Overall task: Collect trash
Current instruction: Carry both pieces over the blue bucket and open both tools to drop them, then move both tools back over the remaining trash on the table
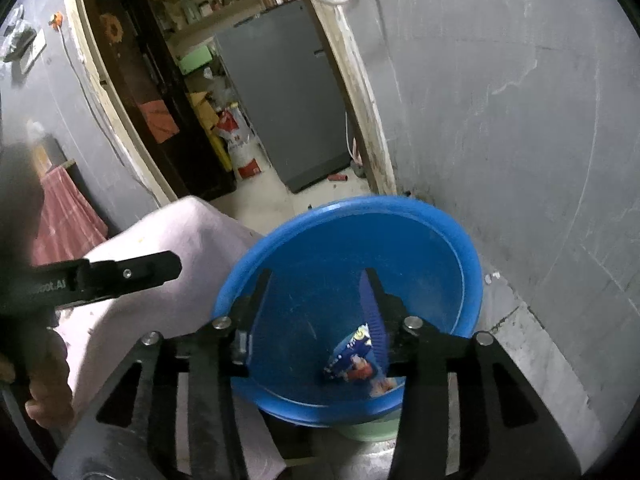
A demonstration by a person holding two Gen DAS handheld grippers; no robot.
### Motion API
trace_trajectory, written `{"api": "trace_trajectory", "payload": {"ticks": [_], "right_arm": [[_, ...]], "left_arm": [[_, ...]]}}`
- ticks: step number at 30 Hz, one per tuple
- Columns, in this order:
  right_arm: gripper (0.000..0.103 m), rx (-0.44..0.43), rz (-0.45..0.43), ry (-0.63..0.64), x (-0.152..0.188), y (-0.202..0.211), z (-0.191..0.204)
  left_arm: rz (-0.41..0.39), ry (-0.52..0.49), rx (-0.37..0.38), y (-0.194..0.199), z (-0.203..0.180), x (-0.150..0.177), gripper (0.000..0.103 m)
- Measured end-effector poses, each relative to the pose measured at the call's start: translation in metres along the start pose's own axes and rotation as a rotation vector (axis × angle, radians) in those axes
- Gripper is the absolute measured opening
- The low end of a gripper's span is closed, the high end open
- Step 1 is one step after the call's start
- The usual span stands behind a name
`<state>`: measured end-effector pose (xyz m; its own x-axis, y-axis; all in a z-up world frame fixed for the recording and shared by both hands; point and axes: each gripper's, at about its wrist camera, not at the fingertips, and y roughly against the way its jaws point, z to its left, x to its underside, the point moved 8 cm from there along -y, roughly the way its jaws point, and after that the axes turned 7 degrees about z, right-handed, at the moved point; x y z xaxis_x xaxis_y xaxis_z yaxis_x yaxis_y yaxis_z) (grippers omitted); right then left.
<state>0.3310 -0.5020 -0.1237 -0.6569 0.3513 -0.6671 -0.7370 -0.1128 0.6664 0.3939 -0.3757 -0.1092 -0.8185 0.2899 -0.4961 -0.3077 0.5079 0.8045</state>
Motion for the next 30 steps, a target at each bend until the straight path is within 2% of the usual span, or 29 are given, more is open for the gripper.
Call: {"api": "trace_trajectory", "payload": {"ticks": [5,7,9,11,15,17,26,30], "right_arm": [[0.063,0.011,-0.106,0.047,-0.019,0.032,0.023],[0.075,0.009,-0.159,0.074,-0.027,0.049,0.037],[0.084,0.002,-0.212,0.102,-0.035,0.066,0.053],[0.089,-0.006,-0.254,0.129,-0.039,0.079,0.068],[0.102,-0.034,-0.348,0.194,-0.048,0.11,0.11],[0.103,-0.062,-0.388,0.216,-0.049,0.121,0.129],[0.103,-0.169,-0.493,0.303,-0.042,0.151,0.218],[0.103,-0.212,-0.505,0.336,-0.033,0.153,0.252]], "left_arm": [[-0.133,-0.005,-0.017,0.044,0.009,-0.005,0.055],[-0.193,0.002,-0.026,0.066,0.016,-0.007,0.059],[-0.244,0.006,-0.037,0.088,0.023,-0.009,0.066],[-0.309,0.011,-0.063,0.112,0.031,-0.009,0.08],[-0.418,0.017,-0.103,0.163,0.049,-0.006,0.087],[-0.47,0.025,-0.134,0.189,0.059,-0.001,0.096],[-0.658,0.079,-0.243,0.288,0.107,0.036,0.1],[-0.705,0.094,-0.307,0.32,0.13,0.054,0.1]]}}
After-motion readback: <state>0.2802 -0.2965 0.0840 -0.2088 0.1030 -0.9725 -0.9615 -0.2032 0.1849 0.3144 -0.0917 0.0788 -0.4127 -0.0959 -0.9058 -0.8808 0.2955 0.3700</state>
